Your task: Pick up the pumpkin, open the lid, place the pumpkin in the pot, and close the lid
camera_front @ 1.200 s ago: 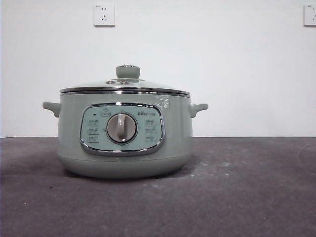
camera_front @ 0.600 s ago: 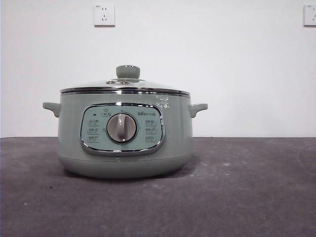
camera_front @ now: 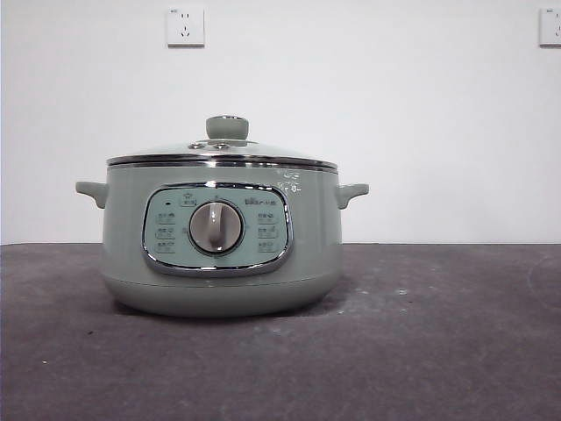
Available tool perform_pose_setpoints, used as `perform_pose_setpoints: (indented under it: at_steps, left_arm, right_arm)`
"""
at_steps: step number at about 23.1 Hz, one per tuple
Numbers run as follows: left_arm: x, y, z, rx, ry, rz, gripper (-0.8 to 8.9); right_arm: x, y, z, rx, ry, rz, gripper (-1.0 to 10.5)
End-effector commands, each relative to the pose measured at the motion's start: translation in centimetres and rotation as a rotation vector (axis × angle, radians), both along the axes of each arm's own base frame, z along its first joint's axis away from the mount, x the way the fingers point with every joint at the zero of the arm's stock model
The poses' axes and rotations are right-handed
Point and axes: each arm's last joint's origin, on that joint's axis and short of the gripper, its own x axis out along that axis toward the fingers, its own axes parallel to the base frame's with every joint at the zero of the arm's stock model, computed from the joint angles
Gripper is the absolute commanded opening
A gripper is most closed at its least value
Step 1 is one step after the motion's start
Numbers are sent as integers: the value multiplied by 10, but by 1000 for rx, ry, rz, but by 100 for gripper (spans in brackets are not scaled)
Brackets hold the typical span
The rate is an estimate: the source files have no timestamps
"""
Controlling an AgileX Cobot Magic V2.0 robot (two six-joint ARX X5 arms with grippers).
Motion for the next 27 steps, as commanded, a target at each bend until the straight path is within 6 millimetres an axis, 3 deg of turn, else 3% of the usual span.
perform_pose_setpoints:
  at_steps: [1,13,15,20,23,27]
  left_arm:
    - [1,0,-5,-4,11,5,-4]
    - [1,0,-5,-4,11,5,-4]
    - [1,0,-5,-4,11,5,-4]
    - [1,0,-5,-4,11,5,-4]
    - [1,0,-5,-4,11,5,-4]
    - [1,0,-5,-4,11,5,-4]
  right_arm:
    - [-1,-1,-1,-3,11,-7,0]
    - [-6,-5,2,0,-7,-16,0]
    - [-14,-18,8,-23,-110,-33,0]
    - [-47,-59,33,233,-405,-199,0]
    - [-62,-75,12,227,-551,-323,0]
    - [-62,-81,-38,241,-716,-410,0]
